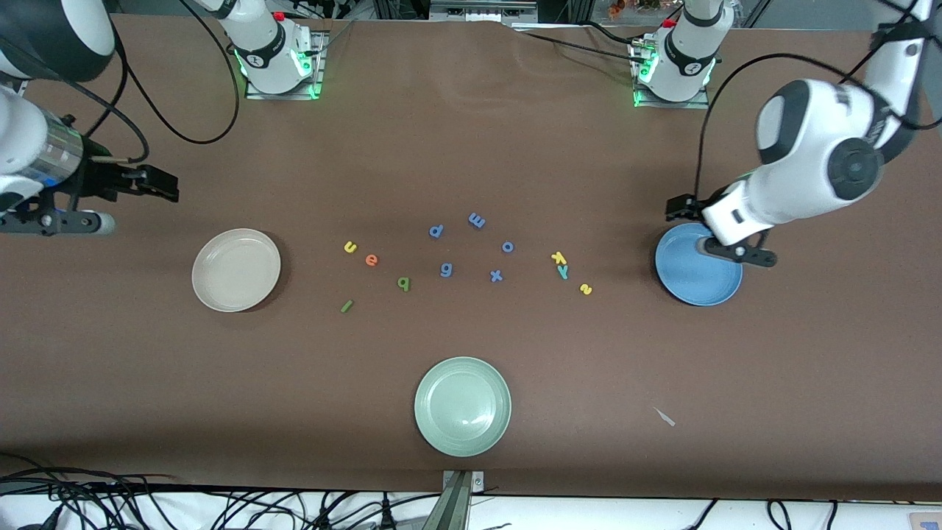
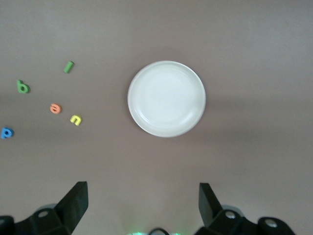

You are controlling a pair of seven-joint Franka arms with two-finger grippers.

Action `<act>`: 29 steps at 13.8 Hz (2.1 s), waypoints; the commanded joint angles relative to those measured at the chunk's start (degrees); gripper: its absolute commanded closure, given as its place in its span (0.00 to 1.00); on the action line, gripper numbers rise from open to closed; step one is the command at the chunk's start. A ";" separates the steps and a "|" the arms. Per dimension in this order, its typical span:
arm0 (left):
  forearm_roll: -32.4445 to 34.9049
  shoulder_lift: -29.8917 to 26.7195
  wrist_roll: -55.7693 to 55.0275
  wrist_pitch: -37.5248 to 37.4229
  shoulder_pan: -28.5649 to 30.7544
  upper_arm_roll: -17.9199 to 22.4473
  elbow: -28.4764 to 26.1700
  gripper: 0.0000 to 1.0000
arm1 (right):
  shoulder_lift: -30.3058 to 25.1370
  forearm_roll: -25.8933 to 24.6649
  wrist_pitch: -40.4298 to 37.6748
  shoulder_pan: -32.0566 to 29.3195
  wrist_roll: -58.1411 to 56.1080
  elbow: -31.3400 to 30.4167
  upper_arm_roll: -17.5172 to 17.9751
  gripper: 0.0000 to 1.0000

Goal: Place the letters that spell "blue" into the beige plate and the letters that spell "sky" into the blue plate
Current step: 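Reach the left gripper to yellow z while the right gripper reaches green l, then carry the z to the blue plate while the right gripper carries l to white plate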

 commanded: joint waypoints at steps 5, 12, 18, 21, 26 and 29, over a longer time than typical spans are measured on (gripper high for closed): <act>-0.69 13.12 -14.17 17.12 -9.38 0.27 0.92 0.00 | 17.48 5.24 19.49 6.17 22.98 1.46 0.12 0.00; -0.96 22.36 -13.91 24.96 -18.61 7.92 5.22 0.00 | 30.93 6.38 37.52 11.45 49.10 1.99 1.69 0.00; -1.05 28.25 -14.35 28.84 -23.45 12.05 8.47 0.07 | 36.41 6.82 45.28 13.39 52.56 2.61 1.88 0.00; -1.22 28.60 -15.04 28.84 -23.54 12.05 9.70 0.09 | 36.05 6.91 45.44 13.56 52.91 -0.10 2.14 0.01; -0.96 28.60 -15.67 28.84 -23.89 12.05 10.41 0.21 | 35.70 8.58 50.11 13.30 52.04 -3.81 3.46 0.90; -0.78 28.60 -15.40 28.84 -23.89 12.05 10.32 0.41 | 35.61 8.58 50.02 13.21 52.38 -3.81 3.37 1.00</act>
